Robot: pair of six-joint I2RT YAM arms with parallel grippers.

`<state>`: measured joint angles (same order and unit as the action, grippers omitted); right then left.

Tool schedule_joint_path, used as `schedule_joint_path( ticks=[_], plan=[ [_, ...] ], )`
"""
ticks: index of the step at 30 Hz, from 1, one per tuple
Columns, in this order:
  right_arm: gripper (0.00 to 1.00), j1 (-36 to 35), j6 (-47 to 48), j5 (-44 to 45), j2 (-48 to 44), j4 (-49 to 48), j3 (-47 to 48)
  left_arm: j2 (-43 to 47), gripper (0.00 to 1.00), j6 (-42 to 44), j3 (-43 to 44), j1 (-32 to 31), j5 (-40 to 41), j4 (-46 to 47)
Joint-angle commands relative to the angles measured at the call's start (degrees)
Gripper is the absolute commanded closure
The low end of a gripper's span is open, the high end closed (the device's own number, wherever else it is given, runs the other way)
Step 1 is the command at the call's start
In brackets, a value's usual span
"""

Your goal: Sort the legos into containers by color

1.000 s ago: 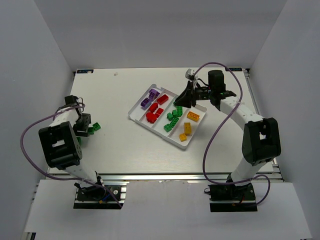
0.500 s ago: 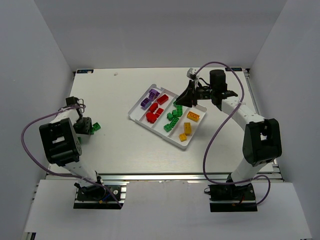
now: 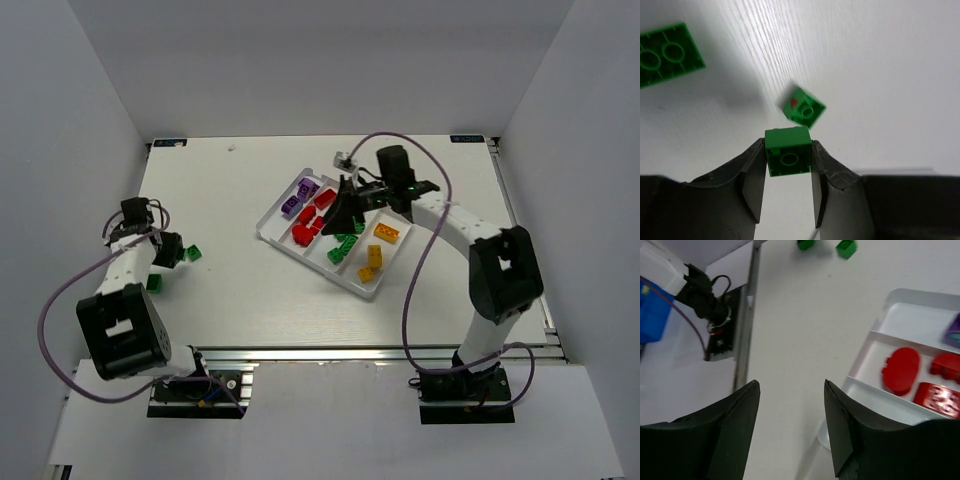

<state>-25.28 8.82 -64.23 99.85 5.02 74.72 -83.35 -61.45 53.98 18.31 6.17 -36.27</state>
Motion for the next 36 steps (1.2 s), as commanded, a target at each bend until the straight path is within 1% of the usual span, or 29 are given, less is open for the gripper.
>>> schedule_joint_path(
  ticks=[1, 3, 4, 5, 8, 11, 15, 16, 17, 19, 20, 22, 23, 24, 25, 29, 32, 36],
  plan=[
    [0.40, -5.4, -11.3, 1.6, 5.9, 5.0, 6.4, 7.8, 0.87, 5.4, -4.5, -0.1, -7.6, 4.9],
    [0.39, -7.3, -17.6, 4.1, 8.8, 2.8, 7.4, 12.1, 0.88, 7.4, -9.6, -0.5, -12.7, 7.7],
    [0.39, -9.2, -21.5, 7.9, 9.8, 3.3, 8.2, 13.1, 0.88, 7.8, -11.3, -0.8, -15.3, 10.8],
    [0.39, -10.1, -22.3, 9.5, 11.1, 4.2, 11.2, 14.2, 0.88, 8.2, -14.7, -1.1, -21.5, 13.0],
    [0.39, -13.5, -26.9, 11.9, 14.5, 4.7, 15.2, 17.2, 0.88, 8.0, -17.5, -3.6, -26.5, 16.2],
    [0.38, -16.3, -29.2, 13.4, 15.1, -0.7, 15.4, 19.0, 0.88, 7.1, -18.7, -6.1, -27.6, 16.8],
    [0.37, -18.8, -31.1, 15.9, 15.7, -5.0, 14.9, 20.3, 0.87, 2.4, -19.2, -8.6, -27.4, 16.0],
    [0.36, -19.4, -31.7, 17.0, 15.6, -7.5, 14.6, 21.2, 0.87, 1.1, -19.7, -9.3, -27.1, 15.6],
    [0.36, -19.6, -33.2, 17.6, 15.0, -9.0, 13.8, 21.8, 0.87, -2.0, -20.1, -9.6, -26.8, 15.7],
    [0.36, -20.4, -35.3, 20.4, 13.7, -12.9, 10.3, 23.4, 0.88, -5.5, -21.6, -10.4, -26.1, 15.4],
    [0.36, -20.8, -36.2, 21.7, 12.9, -17.3, 8.8, 24.0, 0.89, -9.5, -22.3, -10.7, -25.7, 15.3],
    [0.36, -21.7, -38.3, 25.0, 10.5, -23.8, 4.8, 26.6, 0.91, -14.3, -25.0, -12.1, -25.4, 16.8],
    [0.36, -22.2, -38.6, 26.6, 9.5, -24.9, 4.0, 27.6, 0.92, -19.2, -26.0, -12.6, -25.2, 17.5],
    [0.36, -22.5, -38.8, 29.0, 9.1, -25.9, 3.4, 28.7, 0.92, -21.7, -27.0, -13.1, -24.7, 18.2],
    [0.36, -23.3, -38.6, 30.1, 8.9, -27.2, 3.1, 31.1, 0.93, -26.3, -28.5, -14.2, -23.5, 18.4],
    [0.36, -24.6, -37.8, 35.0, 9.5, -28.0, 4.0, 35.7, 0.92, -34.0, -30.5, -16.1, -21.3, 19.3],
    [0.36, -25.3, -38.2, 35.8, 11.1, -27.4, 5.7, 36.8, 0.92, -36.3, -30.4, -16.7, -20.9, 19.1],
    [0.36, -26.1, -39.0, 35.6, 12.4, -25.9, 7.0, 36.2, 0.92, -36.5, -29.9, -17.1, -21.1, 18.7]
  ],
)
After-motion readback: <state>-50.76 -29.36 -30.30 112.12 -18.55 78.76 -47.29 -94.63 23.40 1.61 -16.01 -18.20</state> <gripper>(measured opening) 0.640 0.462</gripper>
